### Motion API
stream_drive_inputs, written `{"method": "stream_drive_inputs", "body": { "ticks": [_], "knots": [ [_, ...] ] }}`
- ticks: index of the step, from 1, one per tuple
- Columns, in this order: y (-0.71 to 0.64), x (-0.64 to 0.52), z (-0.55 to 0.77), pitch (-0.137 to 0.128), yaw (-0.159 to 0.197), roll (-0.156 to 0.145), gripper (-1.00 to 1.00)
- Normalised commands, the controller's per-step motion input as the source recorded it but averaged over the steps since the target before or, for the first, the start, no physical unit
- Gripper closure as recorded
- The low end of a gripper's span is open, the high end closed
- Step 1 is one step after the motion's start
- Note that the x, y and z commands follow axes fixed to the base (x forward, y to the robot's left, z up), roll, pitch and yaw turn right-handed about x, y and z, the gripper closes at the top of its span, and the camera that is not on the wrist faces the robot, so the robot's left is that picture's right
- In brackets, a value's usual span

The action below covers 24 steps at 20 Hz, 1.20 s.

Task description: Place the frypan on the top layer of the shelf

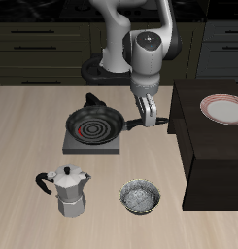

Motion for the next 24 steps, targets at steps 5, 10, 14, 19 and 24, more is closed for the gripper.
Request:
{"method": "stream_drive_inputs", "body": {
  "ticks": [5, 10, 14, 19, 24],
  "knots": [
    [0.18, 0.10, -0.14, 0.010, 0.020, 0.022, -1.00],
    [0.06, 0.13, -0.09, 0.010, 0.000, 0.019, -1.00],
    [-0.04, 0.13, -0.14, 0.013, 0.011, -0.002, -1.00],
    [-0.07, 0.06, -0.12, 0.019, -0.003, -0.005, -1.00],
    [-0.17, -0.01, -0.18, 0.032, -0.041, -0.017, -1.00]
  ]
}}
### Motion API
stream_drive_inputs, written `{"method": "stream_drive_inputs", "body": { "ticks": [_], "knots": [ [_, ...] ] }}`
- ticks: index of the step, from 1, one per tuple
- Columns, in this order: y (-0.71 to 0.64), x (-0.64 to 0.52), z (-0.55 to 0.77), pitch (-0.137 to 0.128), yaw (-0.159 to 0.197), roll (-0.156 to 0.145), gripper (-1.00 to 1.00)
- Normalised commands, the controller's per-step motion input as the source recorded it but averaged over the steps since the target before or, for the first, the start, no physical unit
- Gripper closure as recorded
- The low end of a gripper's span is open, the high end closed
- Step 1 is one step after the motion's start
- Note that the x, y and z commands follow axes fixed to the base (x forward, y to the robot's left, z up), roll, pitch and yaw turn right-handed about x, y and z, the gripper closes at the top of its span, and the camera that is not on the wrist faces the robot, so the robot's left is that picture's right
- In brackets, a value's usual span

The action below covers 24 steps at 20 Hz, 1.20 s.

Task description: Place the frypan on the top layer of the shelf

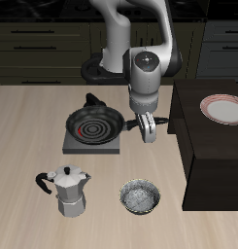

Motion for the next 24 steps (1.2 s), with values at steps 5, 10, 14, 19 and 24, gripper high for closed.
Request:
{"method": "stream_drive_inputs", "body": {
  "ticks": [5, 10, 14, 19, 24],
  "knots": [
    [-0.09, -0.09, -0.11, -0.002, 0.002, -0.010, -1.00],
    [-0.06, -0.12, -0.10, 0.010, -0.004, 0.003, -1.00],
    [0.02, -0.06, -0.01, -0.002, 0.008, 0.011, -1.00],
    [0.01, -0.08, -0.11, 0.017, -0.037, 0.032, 1.00],
    [-0.01, 0.01, 0.09, -0.037, 0.009, 0.014, 1.00]
  ]
}}
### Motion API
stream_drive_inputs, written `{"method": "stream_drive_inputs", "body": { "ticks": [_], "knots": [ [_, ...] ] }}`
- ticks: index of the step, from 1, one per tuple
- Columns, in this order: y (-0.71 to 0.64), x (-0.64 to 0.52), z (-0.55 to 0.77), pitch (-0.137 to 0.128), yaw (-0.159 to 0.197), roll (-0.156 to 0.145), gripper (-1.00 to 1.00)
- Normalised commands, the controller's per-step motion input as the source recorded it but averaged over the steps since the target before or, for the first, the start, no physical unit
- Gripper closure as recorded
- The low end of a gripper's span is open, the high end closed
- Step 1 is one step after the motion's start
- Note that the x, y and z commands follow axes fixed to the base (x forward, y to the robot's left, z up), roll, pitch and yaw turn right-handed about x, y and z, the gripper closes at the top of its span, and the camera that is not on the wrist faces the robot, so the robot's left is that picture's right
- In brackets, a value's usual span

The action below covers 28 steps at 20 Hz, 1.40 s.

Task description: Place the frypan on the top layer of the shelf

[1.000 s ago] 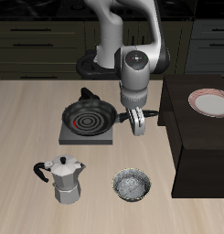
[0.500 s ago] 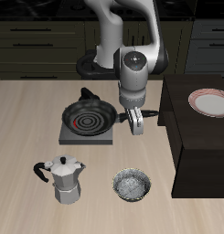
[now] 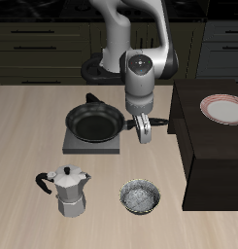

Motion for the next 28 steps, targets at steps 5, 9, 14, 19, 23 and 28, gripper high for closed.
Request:
{"method": "stream_drive_inputs", "body": {
  "ticks": [5, 9, 14, 19, 23, 28],
  "knots": [
    [-0.05, 0.01, 0.18, -0.029, 0.010, -0.005, 1.00],
    [-0.07, -0.05, 0.27, -0.043, 0.047, -0.024, 1.00],
    [-0.09, -0.04, 0.35, -0.052, 0.102, -0.041, 1.00],
    [-0.05, 0.04, 0.23, 0.000, 0.064, -0.004, 1.00],
    [-0.03, 0.03, 0.30, -0.036, 0.230, -0.023, 1.00],
    [-0.16, 0.13, 0.18, 0.011, 0.130, -0.011, 1.00]
  ]
}}
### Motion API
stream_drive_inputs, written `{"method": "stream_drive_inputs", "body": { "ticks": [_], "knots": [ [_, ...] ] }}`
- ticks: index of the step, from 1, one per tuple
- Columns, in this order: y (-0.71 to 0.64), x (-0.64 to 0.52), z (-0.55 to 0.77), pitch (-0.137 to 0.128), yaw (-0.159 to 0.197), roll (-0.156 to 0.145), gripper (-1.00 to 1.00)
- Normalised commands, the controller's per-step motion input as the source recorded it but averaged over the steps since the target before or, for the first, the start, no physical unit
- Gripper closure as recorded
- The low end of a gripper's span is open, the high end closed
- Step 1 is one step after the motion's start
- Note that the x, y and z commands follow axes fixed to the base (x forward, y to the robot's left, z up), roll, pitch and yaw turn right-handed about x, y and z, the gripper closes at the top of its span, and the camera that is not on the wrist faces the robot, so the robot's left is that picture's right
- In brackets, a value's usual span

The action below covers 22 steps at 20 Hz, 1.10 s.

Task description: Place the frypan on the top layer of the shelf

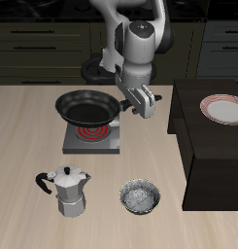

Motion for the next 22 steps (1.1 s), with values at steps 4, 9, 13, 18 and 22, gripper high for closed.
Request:
{"method": "stream_drive_inputs", "body": {
  "ticks": [4, 9, 13, 18, 22],
  "knots": [
    [-0.07, 0.01, 0.16, 0.009, 0.146, 0.028, 1.00],
    [-0.10, 0.06, 0.18, 0.036, 0.203, 0.020, 1.00],
    [-0.21, 0.01, 0.27, -0.036, 0.164, -0.031, 1.00],
    [-0.17, 0.08, 0.21, -0.009, 0.236, -0.039, 1.00],
    [0.03, 0.08, 0.10, -0.002, 0.240, 0.016, 1.00]
  ]
}}
